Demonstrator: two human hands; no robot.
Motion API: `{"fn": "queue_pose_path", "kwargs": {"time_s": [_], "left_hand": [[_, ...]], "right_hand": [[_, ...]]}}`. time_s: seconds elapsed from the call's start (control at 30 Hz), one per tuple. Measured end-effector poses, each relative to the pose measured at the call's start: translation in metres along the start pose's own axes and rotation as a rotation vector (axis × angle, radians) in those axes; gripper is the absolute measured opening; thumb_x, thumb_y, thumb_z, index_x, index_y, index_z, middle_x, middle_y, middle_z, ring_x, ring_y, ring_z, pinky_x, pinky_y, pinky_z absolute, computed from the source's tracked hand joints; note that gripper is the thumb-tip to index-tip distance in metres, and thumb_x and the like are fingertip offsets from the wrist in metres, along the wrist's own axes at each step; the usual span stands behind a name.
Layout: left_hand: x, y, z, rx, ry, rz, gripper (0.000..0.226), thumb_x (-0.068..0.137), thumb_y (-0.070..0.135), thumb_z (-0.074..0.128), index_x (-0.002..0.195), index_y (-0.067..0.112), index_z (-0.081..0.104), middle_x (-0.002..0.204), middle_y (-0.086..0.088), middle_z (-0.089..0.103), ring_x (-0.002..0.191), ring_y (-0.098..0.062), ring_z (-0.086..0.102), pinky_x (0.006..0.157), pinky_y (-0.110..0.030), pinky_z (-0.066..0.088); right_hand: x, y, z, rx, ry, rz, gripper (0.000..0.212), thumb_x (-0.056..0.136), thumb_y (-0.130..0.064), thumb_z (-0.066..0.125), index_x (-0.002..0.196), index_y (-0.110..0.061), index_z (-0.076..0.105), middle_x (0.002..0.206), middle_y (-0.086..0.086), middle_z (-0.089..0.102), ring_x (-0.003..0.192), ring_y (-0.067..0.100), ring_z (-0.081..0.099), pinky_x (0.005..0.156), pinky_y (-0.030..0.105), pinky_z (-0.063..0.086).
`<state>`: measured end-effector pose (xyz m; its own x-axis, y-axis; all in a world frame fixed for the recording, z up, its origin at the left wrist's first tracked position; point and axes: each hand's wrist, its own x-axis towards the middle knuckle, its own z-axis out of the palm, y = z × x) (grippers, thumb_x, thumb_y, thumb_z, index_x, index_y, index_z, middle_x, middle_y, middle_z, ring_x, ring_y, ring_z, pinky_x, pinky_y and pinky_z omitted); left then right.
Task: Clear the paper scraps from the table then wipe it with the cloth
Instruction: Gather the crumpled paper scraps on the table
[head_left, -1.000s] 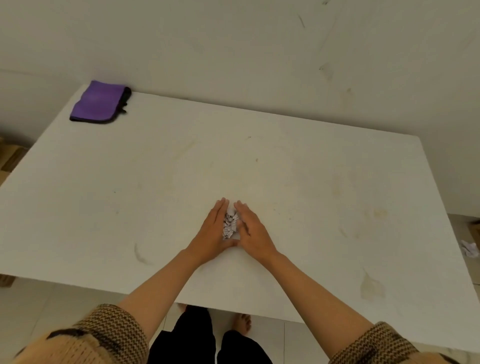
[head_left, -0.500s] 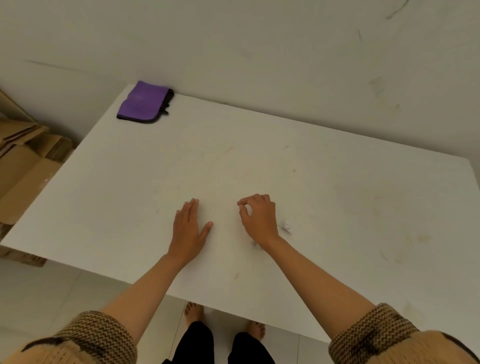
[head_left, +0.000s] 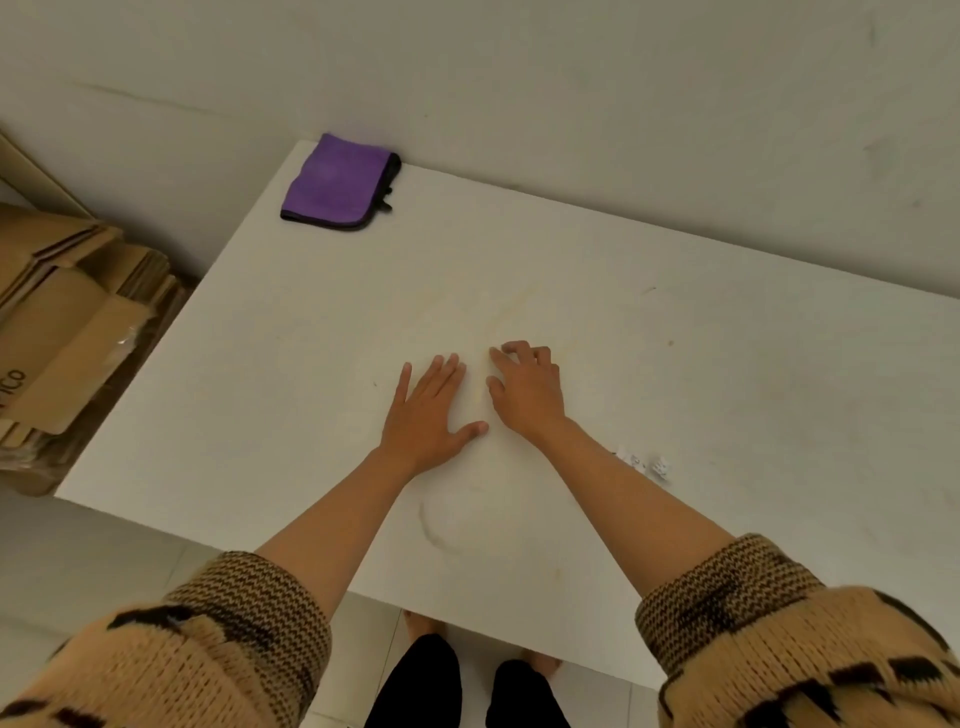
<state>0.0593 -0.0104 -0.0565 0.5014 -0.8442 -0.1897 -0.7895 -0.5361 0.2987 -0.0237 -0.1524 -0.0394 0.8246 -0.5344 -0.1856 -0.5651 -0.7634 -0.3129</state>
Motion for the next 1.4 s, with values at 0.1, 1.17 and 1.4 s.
{"fn": "queue_pose_path", "kwargs": {"time_s": [0.1, 1.17, 1.4], "left_hand": [[0.002, -0.002, 0.004, 0.026, 0.006, 0.017, 0.097, 0.071, 0.079, 0.009, 0.149, 0.021, 0.003, 0.158, 0.007, -0.001, 0.143, -0.005, -0.009, 0.111, -0.038, -0.023], [0.021, -0.004, 0.002, -0.119, 0.269, 0.028, 0.047, 0.088, 0.051, 0.040, 0.125, 0.028, 0.057, 0.134, 0.004, 0.051, 0.128, -0.013, 0.041, 0.110, -0.036, -0.009], [0.050, 0.002, -0.005, -0.411, 0.241, -0.092, 0.031, 0.091, 0.025, 0.055, 0.121, 0.017, 0.060, 0.107, -0.004, 0.054, 0.104, -0.019, 0.044, 0.083, -0.020, 0.027]], "right_hand": [[0.002, -0.002, 0.006, 0.012, 0.116, -0.014, 0.036, 0.095, -0.028, 0.045, 0.129, -0.020, 0.053, 0.132, 0.001, 0.047, 0.120, 0.026, 0.037, 0.095, 0.033, 0.028], [0.022, -0.008, 0.008, 0.239, 0.227, 0.082, 0.022, 0.094, -0.014, 0.051, 0.106, -0.007, 0.068, 0.101, 0.009, 0.060, 0.101, 0.028, 0.047, 0.087, 0.036, 0.039], [0.026, -0.005, 0.008, 0.334, 0.215, 0.125, 0.017, 0.090, -0.014, 0.055, 0.102, -0.007, 0.066, 0.101, 0.008, 0.061, 0.103, 0.023, 0.046, 0.088, 0.036, 0.041]]}}
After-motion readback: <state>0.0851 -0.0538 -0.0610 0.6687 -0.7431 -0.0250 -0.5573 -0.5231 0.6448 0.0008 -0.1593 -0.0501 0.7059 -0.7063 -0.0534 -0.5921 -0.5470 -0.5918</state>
